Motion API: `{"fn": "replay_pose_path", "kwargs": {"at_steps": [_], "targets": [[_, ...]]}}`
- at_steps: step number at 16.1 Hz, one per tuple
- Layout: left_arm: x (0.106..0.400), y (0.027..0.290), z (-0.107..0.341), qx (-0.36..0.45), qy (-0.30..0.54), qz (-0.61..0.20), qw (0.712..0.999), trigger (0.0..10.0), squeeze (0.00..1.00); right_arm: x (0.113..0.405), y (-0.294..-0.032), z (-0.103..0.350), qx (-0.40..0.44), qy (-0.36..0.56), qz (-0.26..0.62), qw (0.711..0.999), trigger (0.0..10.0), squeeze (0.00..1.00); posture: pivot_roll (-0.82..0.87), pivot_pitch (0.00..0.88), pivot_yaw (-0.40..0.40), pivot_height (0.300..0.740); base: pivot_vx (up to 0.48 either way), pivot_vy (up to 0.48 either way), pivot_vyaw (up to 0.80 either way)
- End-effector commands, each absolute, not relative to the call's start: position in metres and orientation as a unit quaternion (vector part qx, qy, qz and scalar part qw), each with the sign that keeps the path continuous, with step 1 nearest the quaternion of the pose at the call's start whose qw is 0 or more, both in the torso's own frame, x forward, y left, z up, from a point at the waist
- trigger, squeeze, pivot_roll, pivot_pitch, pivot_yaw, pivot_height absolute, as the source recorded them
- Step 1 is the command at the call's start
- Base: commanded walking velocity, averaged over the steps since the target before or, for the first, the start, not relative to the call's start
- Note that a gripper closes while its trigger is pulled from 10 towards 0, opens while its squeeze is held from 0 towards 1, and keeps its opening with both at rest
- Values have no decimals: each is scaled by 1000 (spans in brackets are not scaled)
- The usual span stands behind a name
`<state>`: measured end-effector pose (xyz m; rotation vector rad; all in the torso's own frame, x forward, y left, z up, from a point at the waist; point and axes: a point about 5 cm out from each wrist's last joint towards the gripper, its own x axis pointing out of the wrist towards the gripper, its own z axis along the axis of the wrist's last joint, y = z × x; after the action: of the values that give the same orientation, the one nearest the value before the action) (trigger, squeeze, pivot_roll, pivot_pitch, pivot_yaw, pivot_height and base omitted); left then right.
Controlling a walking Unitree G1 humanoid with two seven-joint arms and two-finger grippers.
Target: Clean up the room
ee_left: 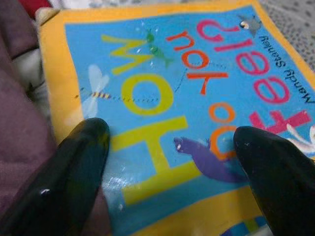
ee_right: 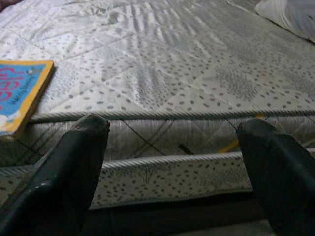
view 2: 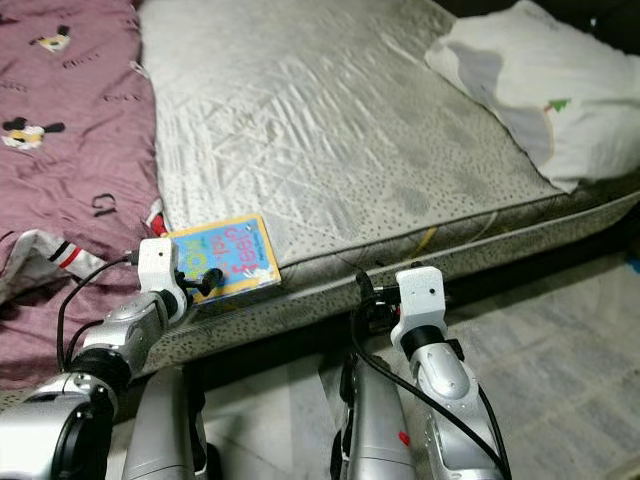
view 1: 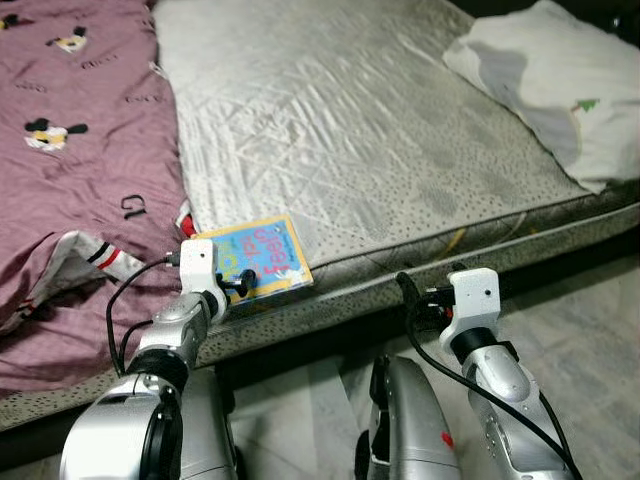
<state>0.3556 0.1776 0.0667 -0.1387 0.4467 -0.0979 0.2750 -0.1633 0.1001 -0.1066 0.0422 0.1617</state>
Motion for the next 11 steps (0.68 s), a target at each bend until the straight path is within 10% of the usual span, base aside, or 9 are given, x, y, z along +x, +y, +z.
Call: {"fn": "replay_pose_path", "kwargs": {"at_steps": [1, 11], "targets": [[356, 177, 67, -60, 234, -54, 969, 10000, 0, 273, -163, 101, -55, 22, 80, 995, 10000, 0, -102, 191, -11, 511, 0, 0, 0], [316, 198, 27, -156, 235, 102, 954, 10000, 0, 279, -166, 102, -62, 25, 76, 995, 10000, 0, -77, 169, -7, 511, 0, 0, 0]]}}
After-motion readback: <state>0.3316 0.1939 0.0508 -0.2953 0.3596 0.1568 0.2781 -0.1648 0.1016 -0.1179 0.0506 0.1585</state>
